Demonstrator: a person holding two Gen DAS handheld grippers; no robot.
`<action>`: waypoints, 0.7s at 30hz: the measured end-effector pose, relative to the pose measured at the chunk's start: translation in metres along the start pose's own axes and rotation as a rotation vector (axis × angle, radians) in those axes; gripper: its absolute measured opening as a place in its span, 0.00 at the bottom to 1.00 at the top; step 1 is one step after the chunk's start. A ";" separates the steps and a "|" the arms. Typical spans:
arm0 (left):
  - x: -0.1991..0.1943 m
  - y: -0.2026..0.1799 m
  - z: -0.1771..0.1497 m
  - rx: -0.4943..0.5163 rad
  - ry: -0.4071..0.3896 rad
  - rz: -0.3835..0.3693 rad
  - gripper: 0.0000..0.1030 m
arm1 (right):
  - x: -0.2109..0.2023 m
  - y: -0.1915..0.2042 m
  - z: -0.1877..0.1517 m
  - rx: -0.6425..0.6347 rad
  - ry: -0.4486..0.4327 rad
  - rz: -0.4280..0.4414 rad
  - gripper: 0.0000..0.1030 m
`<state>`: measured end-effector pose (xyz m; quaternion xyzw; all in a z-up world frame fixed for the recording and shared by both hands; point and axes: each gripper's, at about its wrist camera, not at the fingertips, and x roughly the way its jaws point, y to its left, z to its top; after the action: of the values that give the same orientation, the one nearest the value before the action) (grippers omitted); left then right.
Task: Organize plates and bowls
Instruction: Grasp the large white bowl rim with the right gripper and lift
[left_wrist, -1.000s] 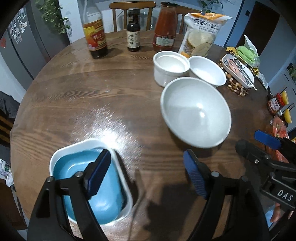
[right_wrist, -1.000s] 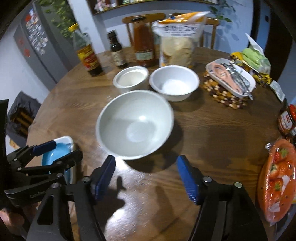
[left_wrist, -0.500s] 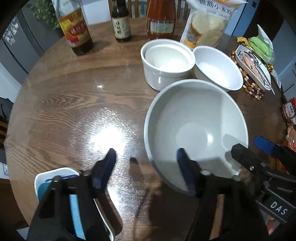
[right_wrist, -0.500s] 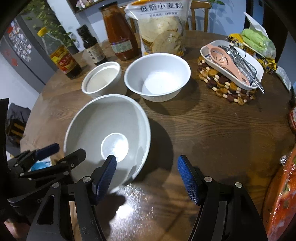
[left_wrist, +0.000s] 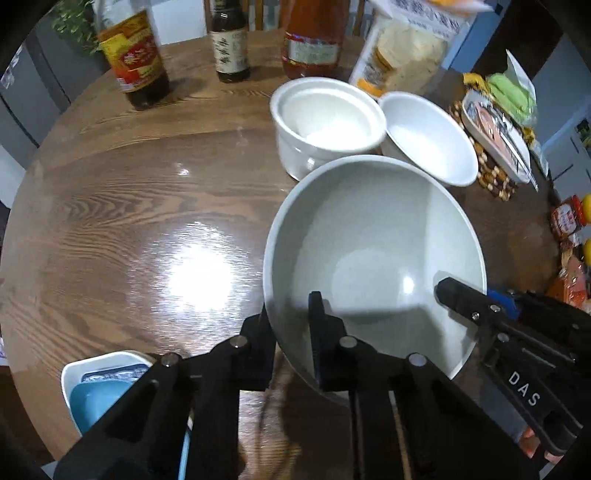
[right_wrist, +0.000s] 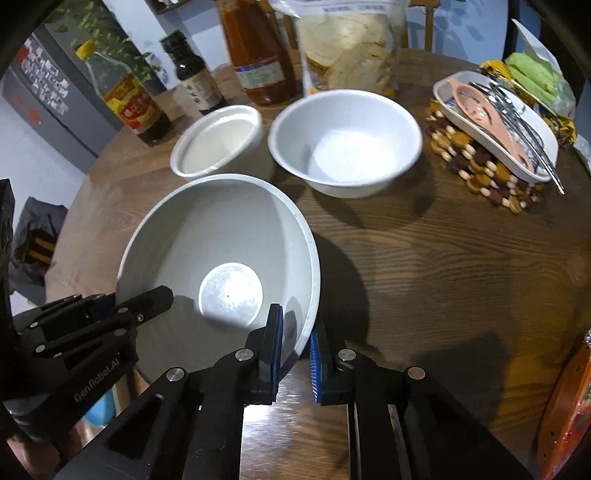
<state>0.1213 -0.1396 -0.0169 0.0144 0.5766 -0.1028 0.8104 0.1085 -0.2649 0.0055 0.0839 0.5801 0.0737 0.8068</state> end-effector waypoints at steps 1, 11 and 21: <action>-0.005 0.005 0.000 -0.005 -0.008 0.004 0.15 | -0.001 0.005 0.002 -0.008 -0.004 0.004 0.14; -0.030 0.098 0.005 -0.140 -0.063 0.069 0.16 | 0.012 0.102 0.029 -0.137 -0.022 0.047 0.14; -0.024 0.186 0.001 -0.235 -0.044 0.122 0.17 | 0.050 0.184 0.036 -0.226 0.025 0.071 0.14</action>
<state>0.1489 0.0458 -0.0115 -0.0477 0.5647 0.0147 0.8238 0.1549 -0.0764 0.0112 0.0118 0.5746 0.1681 0.8009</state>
